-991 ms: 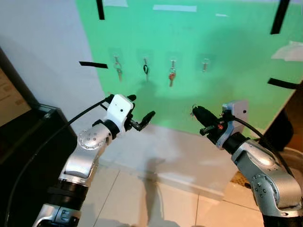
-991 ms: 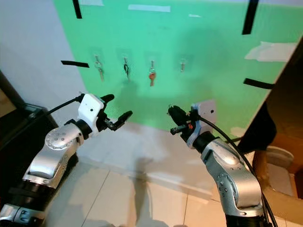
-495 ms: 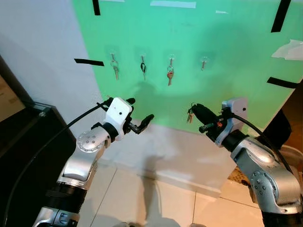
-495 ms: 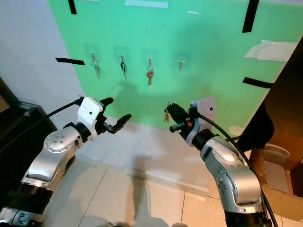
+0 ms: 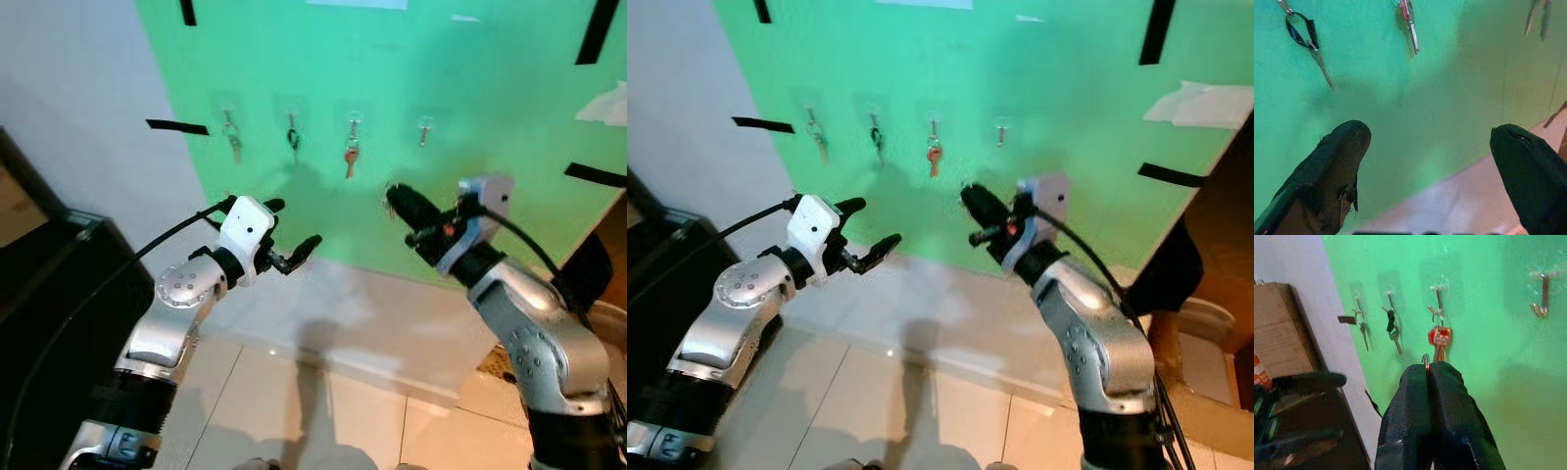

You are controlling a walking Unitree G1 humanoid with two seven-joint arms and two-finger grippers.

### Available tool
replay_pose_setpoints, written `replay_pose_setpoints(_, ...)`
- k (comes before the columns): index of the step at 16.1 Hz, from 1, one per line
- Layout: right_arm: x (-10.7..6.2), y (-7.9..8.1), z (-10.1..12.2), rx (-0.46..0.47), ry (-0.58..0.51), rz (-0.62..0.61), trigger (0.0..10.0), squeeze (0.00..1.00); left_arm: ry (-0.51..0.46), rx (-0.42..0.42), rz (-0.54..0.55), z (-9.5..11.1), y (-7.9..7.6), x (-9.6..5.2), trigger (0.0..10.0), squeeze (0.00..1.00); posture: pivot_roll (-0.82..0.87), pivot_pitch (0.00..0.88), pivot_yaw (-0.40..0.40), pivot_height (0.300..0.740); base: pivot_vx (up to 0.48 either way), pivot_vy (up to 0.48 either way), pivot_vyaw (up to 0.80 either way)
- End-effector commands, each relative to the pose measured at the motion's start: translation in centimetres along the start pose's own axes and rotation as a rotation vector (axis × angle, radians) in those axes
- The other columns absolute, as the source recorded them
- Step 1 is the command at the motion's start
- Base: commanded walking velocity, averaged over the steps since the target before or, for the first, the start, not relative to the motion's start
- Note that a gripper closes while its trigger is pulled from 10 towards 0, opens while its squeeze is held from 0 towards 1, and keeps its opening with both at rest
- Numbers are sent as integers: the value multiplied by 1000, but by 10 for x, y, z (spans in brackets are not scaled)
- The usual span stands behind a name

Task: Hang keys on a hook

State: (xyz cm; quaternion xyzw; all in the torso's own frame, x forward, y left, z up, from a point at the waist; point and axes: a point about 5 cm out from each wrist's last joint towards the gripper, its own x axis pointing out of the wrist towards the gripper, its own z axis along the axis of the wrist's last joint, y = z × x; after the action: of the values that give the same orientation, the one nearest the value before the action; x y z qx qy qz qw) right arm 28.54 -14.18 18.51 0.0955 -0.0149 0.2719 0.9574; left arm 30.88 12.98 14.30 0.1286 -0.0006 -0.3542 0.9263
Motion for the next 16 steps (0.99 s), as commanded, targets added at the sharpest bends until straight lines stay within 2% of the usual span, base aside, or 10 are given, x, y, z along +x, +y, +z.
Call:
replay_pose_setpoints(1,4,-1,4,23,-26,11,10000,0,-29,7,-13,7,4,-3,10000,0,-160,0,100,740,0,0,0)
replay_pose_setpoints(5,11,-2,11,30,-48,20,10000,0,-85,-31,-40,14,2,-6,10000,0,-148,0,89,740,0,0,0)
replay_pose_setpoints(7,14,-8,17,51,-81,-10,10000,0,-136,-77,-97,21,-5,-7,10000,0,-149,0,87,740,0,0,0)
replay_pose_setpoints(16,28,-17,26,98,-133,-91,10000,0,-128,-95,-139,21,-9,-7,10000,0,-156,0,90,740,0,0,0)
